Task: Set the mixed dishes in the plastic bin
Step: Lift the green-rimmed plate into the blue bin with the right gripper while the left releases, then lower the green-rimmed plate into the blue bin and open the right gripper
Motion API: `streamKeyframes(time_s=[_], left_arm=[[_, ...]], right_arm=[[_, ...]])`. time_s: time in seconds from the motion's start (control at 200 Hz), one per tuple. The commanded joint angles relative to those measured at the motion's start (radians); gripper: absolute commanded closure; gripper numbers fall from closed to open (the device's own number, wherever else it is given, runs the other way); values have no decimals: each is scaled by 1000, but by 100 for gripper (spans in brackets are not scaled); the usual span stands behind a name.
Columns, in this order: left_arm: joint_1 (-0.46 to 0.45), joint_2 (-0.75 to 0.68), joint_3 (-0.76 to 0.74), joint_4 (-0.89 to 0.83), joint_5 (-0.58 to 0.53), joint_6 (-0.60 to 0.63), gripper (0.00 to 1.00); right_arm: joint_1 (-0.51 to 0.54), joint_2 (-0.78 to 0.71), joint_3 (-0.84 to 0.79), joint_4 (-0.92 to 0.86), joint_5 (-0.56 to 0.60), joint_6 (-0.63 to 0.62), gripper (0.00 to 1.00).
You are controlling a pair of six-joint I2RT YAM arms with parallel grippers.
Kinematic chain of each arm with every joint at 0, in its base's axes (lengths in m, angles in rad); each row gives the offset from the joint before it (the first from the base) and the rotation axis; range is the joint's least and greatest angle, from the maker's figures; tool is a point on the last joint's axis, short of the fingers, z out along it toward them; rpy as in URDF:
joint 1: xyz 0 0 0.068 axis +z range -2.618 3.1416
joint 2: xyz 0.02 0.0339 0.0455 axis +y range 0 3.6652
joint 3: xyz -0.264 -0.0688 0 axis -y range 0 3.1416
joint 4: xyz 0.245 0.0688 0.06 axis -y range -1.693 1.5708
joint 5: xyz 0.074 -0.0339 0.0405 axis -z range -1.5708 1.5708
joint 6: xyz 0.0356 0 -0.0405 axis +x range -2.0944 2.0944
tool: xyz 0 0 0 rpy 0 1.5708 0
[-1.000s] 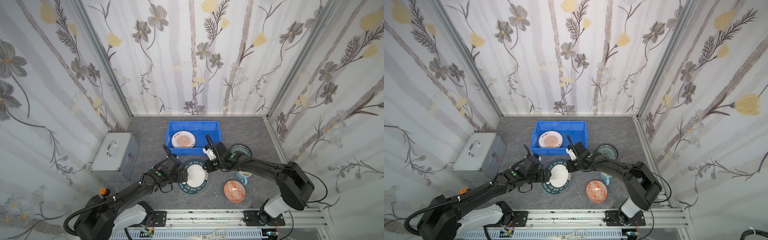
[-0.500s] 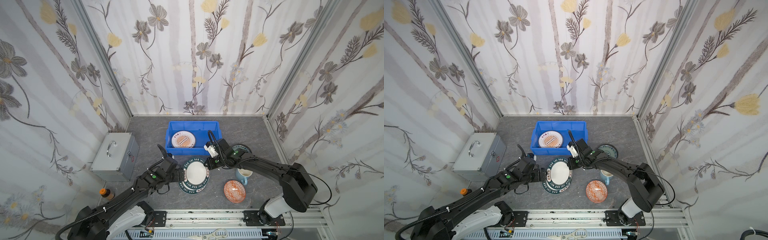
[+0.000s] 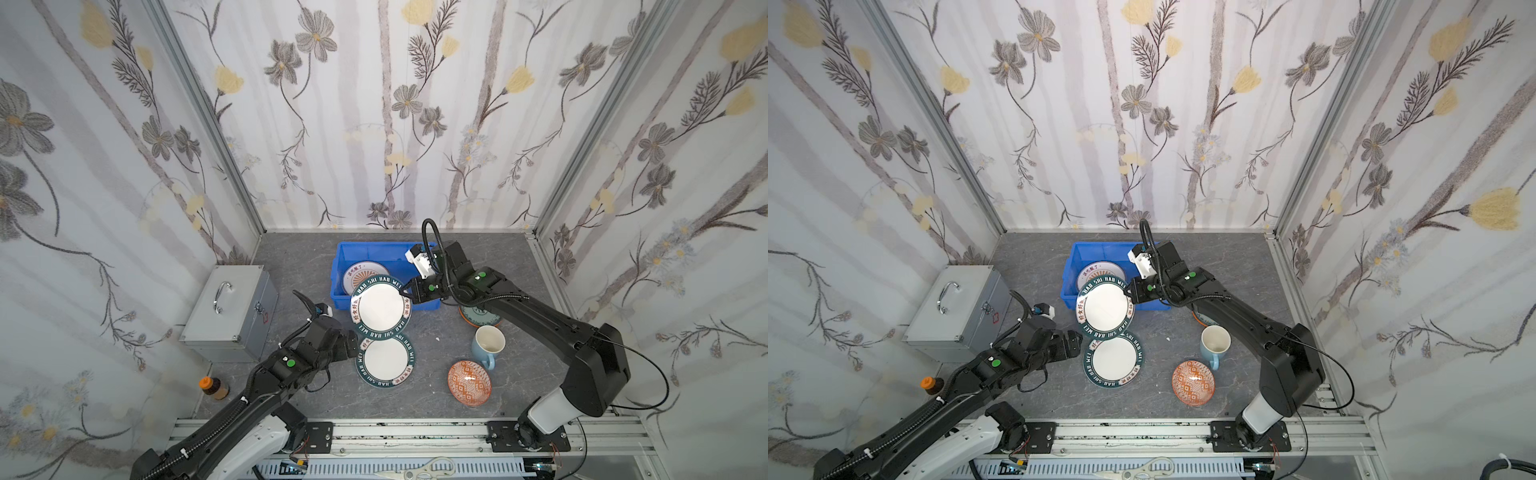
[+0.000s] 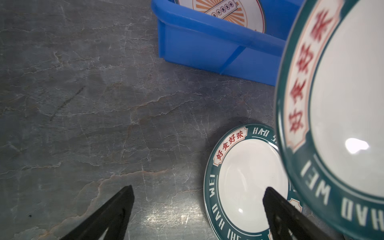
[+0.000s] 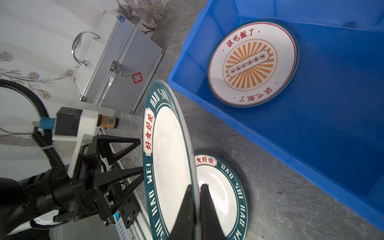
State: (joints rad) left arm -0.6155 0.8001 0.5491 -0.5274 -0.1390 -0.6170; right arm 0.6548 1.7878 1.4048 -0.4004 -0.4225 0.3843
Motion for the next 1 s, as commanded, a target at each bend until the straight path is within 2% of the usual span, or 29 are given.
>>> streamKeyframes(time_s=[0.0, 0.2, 0.495, 0.684, 0.994], left_arm=[[15, -3, 26, -9, -22, 4, 0], [39, -6, 68, -35, -24, 21, 0], [74, -64, 96, -64, -21, 30, 0], [104, -57, 165, -92, 0, 60, 0], [148, -7, 200, -84, 38, 76, 0]], right_arm=[[-25, 96, 133, 3, -41, -31, 93], [-75, 337, 416, -44, -101, -35, 95], [-137, 601, 673, -51, -112, 4, 95], [-151, 700, 713, -8, -117, 25, 95], [-152, 776, 713, 57, -129, 48, 94]])
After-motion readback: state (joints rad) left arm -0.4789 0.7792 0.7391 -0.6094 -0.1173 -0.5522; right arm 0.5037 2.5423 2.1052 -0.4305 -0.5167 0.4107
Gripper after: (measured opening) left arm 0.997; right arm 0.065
